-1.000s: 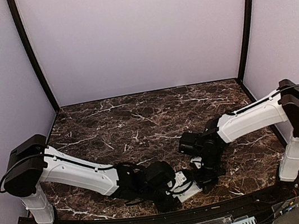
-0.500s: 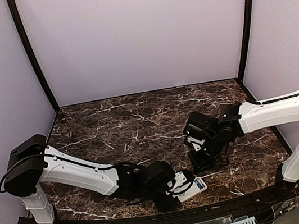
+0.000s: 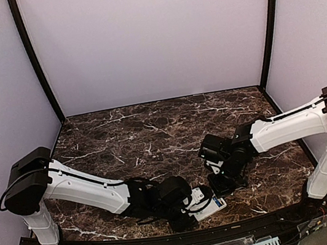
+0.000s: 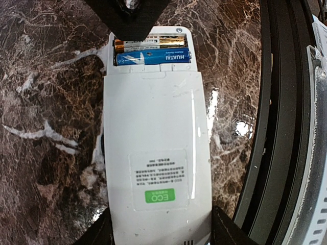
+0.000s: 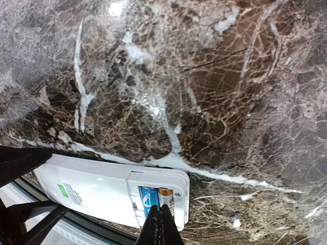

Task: Load the batteries into the remote control
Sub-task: Pick up the battery cover at the center of the board.

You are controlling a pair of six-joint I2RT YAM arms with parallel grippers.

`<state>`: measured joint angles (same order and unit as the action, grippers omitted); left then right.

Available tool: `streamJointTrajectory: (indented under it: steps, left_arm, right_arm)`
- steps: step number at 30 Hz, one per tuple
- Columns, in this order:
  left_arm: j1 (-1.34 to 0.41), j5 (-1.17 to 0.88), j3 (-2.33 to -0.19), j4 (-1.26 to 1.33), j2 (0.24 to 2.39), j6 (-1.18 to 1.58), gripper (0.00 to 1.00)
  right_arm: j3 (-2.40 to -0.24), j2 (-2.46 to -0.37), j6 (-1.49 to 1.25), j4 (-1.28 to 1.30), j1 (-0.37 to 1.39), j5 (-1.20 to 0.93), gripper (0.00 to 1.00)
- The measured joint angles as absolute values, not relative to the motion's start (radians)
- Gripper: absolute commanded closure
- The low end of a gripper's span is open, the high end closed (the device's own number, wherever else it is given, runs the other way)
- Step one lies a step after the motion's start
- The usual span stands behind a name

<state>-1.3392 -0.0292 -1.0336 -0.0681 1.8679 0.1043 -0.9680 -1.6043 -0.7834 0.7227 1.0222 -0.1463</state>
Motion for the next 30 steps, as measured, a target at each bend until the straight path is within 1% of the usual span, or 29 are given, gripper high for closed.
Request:
streamJointTrajectory:
  steps: [12, 18, 30]
  left_arm:
    - [-1.339, -0.029, -1.034, -0.068, 1.868, 0.104, 0.45]
    - [-1.339, -0.029, -1.034, -0.068, 1.868, 0.104, 0.45]
    - [-1.339, -0.03, -1.034, -0.068, 1.868, 0.104, 0.45]
  right_arm:
    - [-0.96, -1.627, -0.798, 0.722, 1.051, -0.161, 1.0]
    - [-0.96, -1.627, -0.803, 0.73, 1.06, -0.164, 0.98]
    - [-0.947, -1.627, -0.817, 0.725, 1.069, -0.183, 1.0]
